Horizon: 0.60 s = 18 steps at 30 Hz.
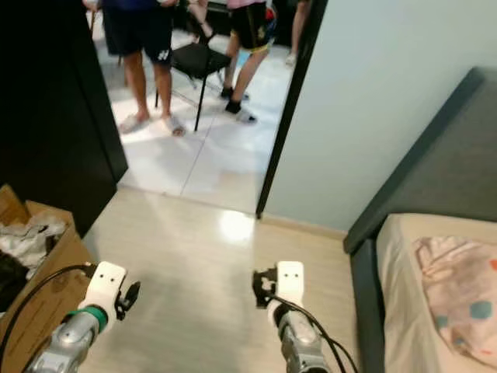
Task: Clean up the room
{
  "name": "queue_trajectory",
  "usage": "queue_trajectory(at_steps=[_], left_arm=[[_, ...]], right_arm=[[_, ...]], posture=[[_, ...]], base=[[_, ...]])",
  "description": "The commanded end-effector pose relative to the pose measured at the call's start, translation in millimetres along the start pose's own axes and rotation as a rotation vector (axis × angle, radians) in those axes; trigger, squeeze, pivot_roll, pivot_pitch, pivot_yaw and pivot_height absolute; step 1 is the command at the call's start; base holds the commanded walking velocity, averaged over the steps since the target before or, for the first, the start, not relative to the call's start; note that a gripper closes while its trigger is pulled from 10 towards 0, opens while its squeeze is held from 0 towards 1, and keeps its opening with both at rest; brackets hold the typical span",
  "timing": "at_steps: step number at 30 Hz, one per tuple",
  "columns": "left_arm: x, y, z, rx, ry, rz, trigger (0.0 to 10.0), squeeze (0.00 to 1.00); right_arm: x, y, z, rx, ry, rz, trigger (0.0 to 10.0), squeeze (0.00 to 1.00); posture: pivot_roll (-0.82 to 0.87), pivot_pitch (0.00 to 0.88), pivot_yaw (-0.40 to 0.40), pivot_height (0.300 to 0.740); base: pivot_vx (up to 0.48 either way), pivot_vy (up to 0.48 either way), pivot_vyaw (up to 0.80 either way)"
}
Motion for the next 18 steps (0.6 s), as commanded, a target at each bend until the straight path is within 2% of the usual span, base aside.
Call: queue_trajectory(at_steps=[1, 18], left_arm=[[-8.8, 0.0, 3.3, 0.003, 0.020, 0.017, 10.0, 0.00], [-10.3, -2.6, 3.8, -0.001, 0.018, 0.021, 10.0, 0.00]], right_arm=[[-6.6, -2.0, 2.9, -0.004, 0.024, 0.003, 10.0, 0.00], [-8.1, -2.6, 3.8, -0.007, 0.028, 0.004, 10.0, 0.00]], posture=[[0.10, 0.002, 0.002, 0.740], [0.10, 0.009, 0.004, 0.740]], base=[[-0.442, 0.000, 0.00], [-0.444, 0.000, 0.00]])
Point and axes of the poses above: a point about 5 cm out from each wrist's last joint towards the gripper, its own z axis pointing back from the gripper into the wrist, its own x axis along the axis of the wrist's last joint, y = z × x, the point moved 2 cm from there along -z, pointing out of the wrist towards the gripper, and after that the axes turned 12 degrees about z, right-handed, at the moved point
